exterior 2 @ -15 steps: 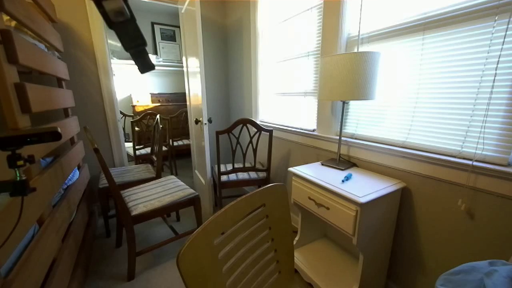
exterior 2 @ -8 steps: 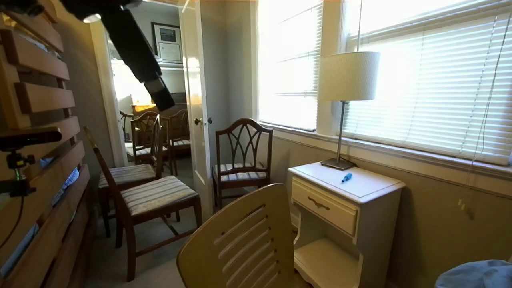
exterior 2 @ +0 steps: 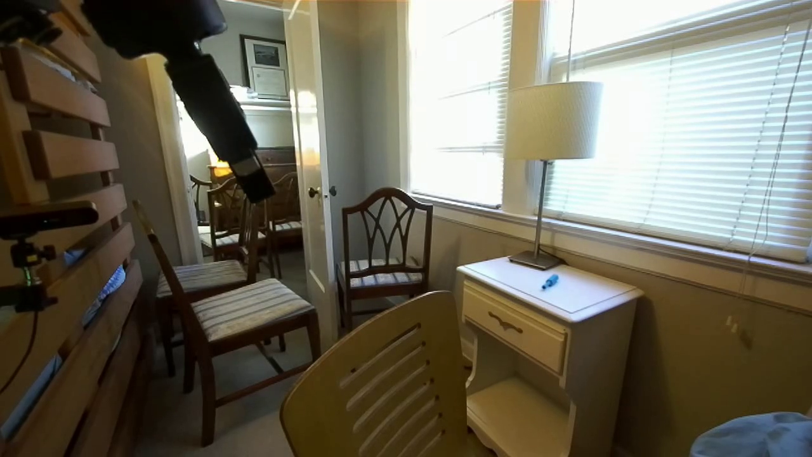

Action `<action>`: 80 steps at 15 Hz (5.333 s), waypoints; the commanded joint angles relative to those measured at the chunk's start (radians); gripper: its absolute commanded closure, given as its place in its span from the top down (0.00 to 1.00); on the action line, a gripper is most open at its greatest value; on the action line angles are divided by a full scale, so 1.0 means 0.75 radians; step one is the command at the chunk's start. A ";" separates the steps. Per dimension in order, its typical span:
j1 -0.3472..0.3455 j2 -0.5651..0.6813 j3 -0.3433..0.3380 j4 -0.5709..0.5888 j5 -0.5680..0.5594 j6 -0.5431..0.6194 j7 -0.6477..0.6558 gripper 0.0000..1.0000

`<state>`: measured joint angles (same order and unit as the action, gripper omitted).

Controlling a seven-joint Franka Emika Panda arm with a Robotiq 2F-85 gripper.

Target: Put the hanger on the backrest of the chair

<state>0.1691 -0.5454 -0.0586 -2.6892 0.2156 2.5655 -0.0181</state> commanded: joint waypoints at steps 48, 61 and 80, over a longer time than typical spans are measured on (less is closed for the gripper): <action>-0.307 1.304 -0.211 0.448 -0.408 0.375 0.304 1.00; -0.298 1.439 -0.214 0.532 -0.368 0.470 0.264 0.30; -0.519 1.131 0.225 0.380 -0.152 0.183 -0.338 0.02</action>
<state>-0.1462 0.3776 0.0221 -2.3601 0.0156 2.7554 -0.0836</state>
